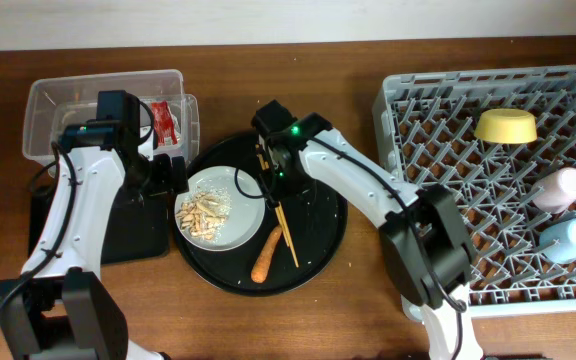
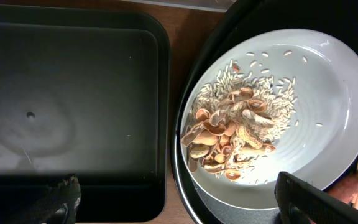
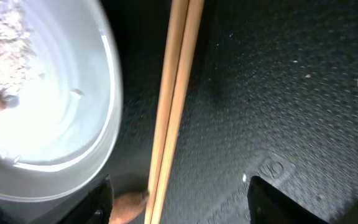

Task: Sort waste into correct bins and load items into the dishwasher rack

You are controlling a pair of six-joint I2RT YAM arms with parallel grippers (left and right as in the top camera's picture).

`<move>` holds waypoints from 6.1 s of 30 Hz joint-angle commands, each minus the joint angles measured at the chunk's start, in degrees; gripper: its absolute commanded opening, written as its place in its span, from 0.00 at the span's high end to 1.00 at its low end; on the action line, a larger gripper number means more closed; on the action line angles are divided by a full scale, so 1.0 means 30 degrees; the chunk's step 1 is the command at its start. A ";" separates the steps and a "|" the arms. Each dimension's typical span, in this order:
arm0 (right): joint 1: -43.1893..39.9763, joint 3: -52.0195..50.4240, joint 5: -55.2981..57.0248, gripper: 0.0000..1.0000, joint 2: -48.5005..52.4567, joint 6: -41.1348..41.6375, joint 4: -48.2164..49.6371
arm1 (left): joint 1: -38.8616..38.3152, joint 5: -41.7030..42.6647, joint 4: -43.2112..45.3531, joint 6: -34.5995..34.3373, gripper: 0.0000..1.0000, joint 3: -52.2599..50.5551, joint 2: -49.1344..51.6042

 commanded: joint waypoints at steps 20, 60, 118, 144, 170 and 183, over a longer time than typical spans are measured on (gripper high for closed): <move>0.0036 0.1100 0.3257 0.40 0.1923 0.3126 -0.1690 | 0.0044 0.0080 -0.0022 -0.0255 0.01 0.0051 -0.0277; -0.0299 0.2557 0.3184 0.40 0.1800 0.3089 -0.2907 | 0.0044 0.0087 -0.0095 -0.0255 0.01 0.0051 -0.0277; -0.6892 0.0058 -0.1304 0.43 -0.7096 -0.3694 -0.4277 | 0.0044 0.0087 -0.0095 -0.0255 0.01 0.0051 -0.0277; 0.0357 -0.0029 0.3264 0.53 0.2310 0.4998 0.0415 | 0.0044 0.0080 -0.0087 -0.0255 0.01 0.0051 -0.0277; -1.0717 0.1173 0.2914 0.96 -0.6761 -0.3009 -0.8714 | 0.0036 0.1107 0.0058 -0.0255 0.01 0.0051 -0.0277; -1.1577 -0.5479 0.0051 0.63 -0.6805 -0.5370 -0.3993 | 0.0029 0.2178 0.0270 -0.0255 0.01 0.0044 -0.0277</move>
